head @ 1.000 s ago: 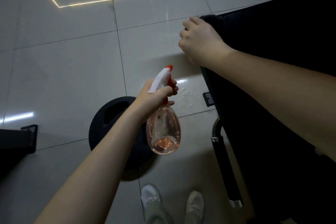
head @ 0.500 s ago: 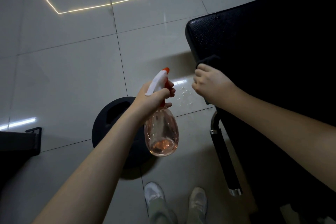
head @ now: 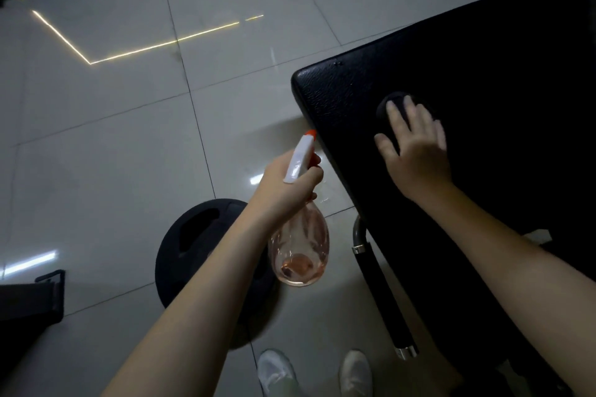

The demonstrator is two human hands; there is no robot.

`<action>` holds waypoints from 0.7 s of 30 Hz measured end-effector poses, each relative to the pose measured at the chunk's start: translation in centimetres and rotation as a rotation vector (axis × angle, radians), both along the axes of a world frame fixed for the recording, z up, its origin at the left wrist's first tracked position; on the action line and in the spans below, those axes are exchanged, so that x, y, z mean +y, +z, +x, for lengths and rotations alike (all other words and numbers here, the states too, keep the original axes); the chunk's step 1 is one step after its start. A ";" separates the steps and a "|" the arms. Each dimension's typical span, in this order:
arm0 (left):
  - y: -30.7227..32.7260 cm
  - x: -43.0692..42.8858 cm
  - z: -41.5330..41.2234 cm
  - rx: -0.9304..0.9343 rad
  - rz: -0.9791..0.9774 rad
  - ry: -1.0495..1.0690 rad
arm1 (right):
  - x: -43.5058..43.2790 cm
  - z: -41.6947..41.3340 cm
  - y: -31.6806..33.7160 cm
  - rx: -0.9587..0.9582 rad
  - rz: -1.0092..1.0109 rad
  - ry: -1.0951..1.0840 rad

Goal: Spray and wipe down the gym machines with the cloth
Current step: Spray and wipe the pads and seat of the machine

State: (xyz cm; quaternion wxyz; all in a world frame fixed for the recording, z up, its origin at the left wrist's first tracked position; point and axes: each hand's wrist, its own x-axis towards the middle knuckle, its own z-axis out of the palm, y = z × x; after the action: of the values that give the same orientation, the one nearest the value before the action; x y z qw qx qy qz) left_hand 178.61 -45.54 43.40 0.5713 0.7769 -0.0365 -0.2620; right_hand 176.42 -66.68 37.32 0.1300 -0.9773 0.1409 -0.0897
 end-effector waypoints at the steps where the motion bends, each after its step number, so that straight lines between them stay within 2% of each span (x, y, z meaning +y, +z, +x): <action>1: 0.3 -0.5 0.2 -0.038 0.015 -0.014 | -0.6 0.0 0.1 0.025 -0.041 0.020; 4: 1.5 -1.8 1.1 -0.067 0.033 -0.011 | -3.1 0.4 0.6 0.047 -0.108 0.038; 8: 2.2 -2.3 2.6 -0.111 0.102 -0.005 | -5.1 -0.1 -0.2 -0.031 -0.109 0.096; 12: 2.7 -2.8 3.6 -0.107 0.125 -0.029 | -7.5 -0.8 -0.2 -0.040 -0.075 -0.066; 21: 4.4 -5.5 5.1 -0.045 0.100 -0.209 | -11.9 -1.6 0.6 -0.025 -0.001 -0.203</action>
State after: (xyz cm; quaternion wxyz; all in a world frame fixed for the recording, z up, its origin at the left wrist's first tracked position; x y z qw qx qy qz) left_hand 183.66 -51.00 47.78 0.5007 0.8020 -0.1169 -0.3039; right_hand 174.81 -78.60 37.88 0.1217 -0.9569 0.2374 -0.1148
